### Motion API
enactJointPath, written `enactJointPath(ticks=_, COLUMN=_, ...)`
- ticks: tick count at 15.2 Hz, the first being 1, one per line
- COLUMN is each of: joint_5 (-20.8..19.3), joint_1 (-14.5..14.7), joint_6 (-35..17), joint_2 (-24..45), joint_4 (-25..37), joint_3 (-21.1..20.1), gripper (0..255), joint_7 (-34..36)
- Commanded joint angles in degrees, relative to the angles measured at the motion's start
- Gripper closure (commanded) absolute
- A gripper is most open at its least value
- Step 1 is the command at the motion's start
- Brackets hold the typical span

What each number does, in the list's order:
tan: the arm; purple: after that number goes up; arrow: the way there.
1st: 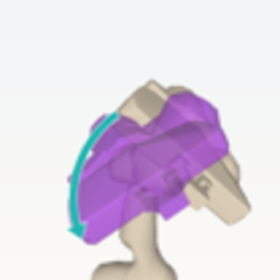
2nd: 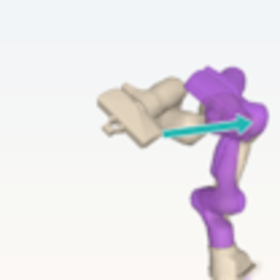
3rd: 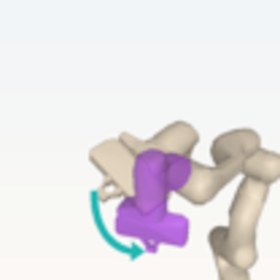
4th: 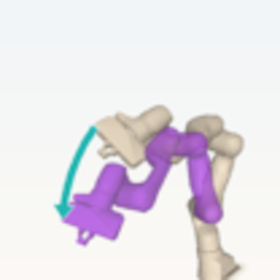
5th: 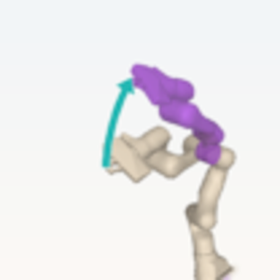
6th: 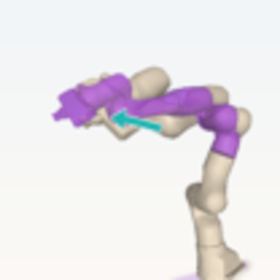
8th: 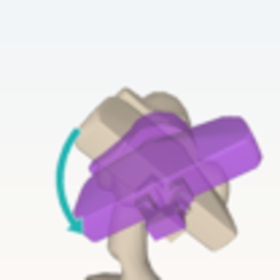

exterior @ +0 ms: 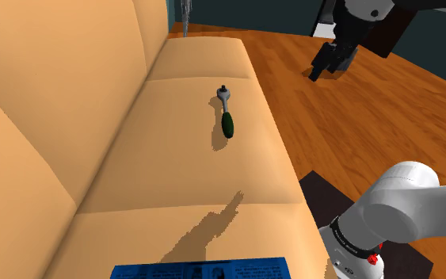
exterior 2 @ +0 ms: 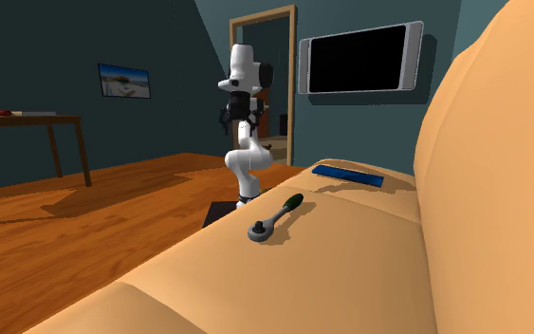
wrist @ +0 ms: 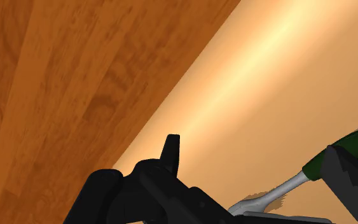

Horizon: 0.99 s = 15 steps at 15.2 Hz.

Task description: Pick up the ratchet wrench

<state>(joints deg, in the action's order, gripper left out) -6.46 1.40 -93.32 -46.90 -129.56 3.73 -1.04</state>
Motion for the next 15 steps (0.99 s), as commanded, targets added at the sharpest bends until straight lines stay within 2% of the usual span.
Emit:
enactJointPath(ticks=1, joint_5=0.0, joint_1=0.0, joint_6=0.0, joint_2=0.0, joint_4=0.0, joint_3=0.0, gripper=0, joint_7=0.0)
enactJointPath(ticks=8, joint_5=2.9, joint_1=-1.3, joint_6=-5.9, joint_2=12.2, joint_4=2.1, joint_3=-6.9, gripper=0, joint_7=14.4)
enactJointPath(ticks=15, joint_5=3.7, joint_1=-2.6, joint_6=-10.2, joint_2=27.2, joint_4=8.7, joint_3=-12.4, gripper=0, joint_7=28.3)
